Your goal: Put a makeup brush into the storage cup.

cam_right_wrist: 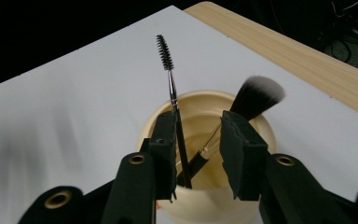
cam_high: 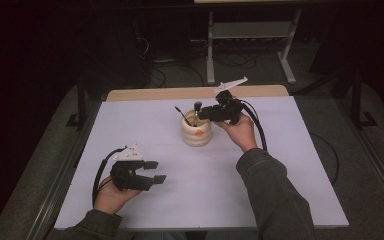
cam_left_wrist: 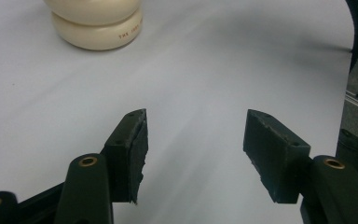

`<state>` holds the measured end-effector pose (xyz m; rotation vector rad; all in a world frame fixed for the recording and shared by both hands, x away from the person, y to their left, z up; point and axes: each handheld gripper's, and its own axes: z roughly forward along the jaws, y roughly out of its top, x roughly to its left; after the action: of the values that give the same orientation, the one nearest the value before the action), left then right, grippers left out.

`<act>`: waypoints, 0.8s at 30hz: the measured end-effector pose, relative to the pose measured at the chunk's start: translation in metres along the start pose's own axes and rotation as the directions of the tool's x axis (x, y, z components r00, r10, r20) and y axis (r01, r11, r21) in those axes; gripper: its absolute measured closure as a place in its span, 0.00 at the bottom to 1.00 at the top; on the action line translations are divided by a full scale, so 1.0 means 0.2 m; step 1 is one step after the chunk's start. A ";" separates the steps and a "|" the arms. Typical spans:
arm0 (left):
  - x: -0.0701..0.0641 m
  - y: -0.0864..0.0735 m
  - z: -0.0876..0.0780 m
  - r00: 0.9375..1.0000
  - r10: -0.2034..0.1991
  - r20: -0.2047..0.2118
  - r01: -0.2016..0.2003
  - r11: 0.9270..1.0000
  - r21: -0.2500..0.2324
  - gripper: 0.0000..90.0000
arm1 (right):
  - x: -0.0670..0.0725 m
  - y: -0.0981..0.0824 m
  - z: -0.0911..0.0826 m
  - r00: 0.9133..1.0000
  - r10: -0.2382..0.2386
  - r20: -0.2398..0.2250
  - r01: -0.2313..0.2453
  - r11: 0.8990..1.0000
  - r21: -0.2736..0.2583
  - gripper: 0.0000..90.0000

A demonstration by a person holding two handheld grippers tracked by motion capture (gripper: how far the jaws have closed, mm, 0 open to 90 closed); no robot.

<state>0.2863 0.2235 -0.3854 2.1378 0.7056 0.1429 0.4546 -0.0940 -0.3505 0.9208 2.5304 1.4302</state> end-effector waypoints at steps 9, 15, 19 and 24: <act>0.01 -0.01 -0.01 1.000 -0.010 -0.014 0.010 1.000 0.003 0.42 | 0.00 -0.04 -0.09 1.000 0.011 0.002 -0.011 1.000 -0.018 0.64; 0.02 -0.01 -0.01 1.000 -0.016 -0.021 0.016 1.000 -0.002 0.41 | 0.01 -0.05 -0.13 1.000 0.017 0.005 -0.017 1.000 -0.026 0.59; 0.02 -0.01 -0.01 0.999 -0.018 -0.028 0.018 1.000 -0.004 0.39 | 0.00 -0.06 -0.15 1.000 0.011 0.013 -0.011 0.999 -0.030 0.55; 0.02 -0.02 -0.02 0.999 -0.021 -0.038 0.021 1.000 -0.003 0.38 | 0.00 -0.09 -0.17 1.000 0.021 0.012 -0.021 0.999 -0.029 0.51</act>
<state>0.2879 0.2298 -0.3868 2.1290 0.7491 0.1736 0.4341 -0.1269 -0.3459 0.9511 2.4919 1.4581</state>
